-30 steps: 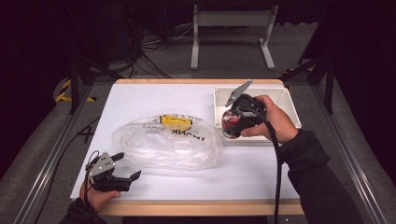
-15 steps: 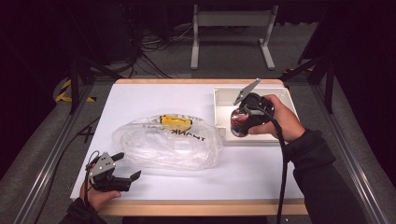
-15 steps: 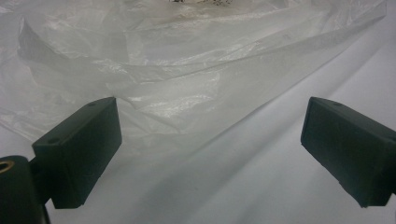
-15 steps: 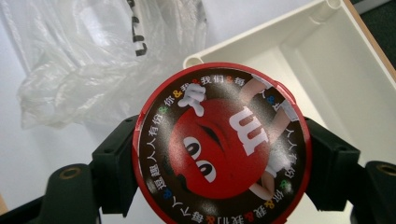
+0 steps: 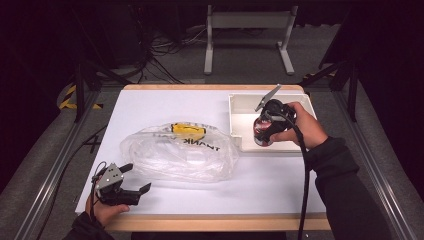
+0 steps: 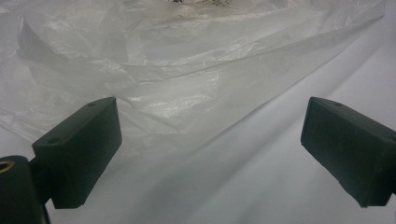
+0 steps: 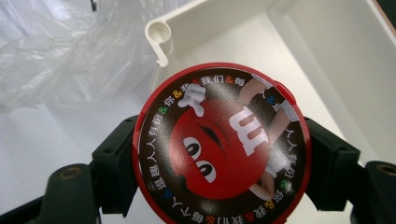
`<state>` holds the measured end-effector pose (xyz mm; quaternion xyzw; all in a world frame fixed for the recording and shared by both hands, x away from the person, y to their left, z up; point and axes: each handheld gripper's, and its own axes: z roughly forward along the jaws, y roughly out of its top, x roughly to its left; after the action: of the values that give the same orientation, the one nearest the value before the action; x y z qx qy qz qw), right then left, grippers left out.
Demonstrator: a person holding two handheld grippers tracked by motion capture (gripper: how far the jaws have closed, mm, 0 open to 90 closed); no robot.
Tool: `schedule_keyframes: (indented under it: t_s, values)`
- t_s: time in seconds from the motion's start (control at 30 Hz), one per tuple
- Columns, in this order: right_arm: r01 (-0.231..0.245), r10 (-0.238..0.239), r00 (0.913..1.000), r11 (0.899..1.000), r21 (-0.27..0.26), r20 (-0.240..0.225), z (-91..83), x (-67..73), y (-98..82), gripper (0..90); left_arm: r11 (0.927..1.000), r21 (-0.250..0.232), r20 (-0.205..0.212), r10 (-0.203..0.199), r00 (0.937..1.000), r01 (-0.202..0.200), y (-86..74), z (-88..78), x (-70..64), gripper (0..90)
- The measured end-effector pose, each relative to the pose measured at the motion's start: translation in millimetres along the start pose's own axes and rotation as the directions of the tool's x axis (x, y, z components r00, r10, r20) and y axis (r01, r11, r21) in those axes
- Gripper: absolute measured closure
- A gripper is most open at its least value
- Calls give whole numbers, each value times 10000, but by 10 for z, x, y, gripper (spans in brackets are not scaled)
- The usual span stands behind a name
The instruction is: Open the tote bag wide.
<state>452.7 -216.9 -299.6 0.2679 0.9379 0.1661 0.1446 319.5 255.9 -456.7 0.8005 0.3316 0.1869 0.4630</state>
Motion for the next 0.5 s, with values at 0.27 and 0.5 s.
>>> schedule_keyframes:
  t_s: [0.27,0.5]
  values:
    - [-269,262,9994,9990,344,212,102,-117,-71,252,10000,6,2,10,10000,-10,0,1,-2,62]
    - [-413,396,9988,9971,639,279,189,-195,-117,252,10000,21,-4,-22,10000,22,0,4,-2,62]
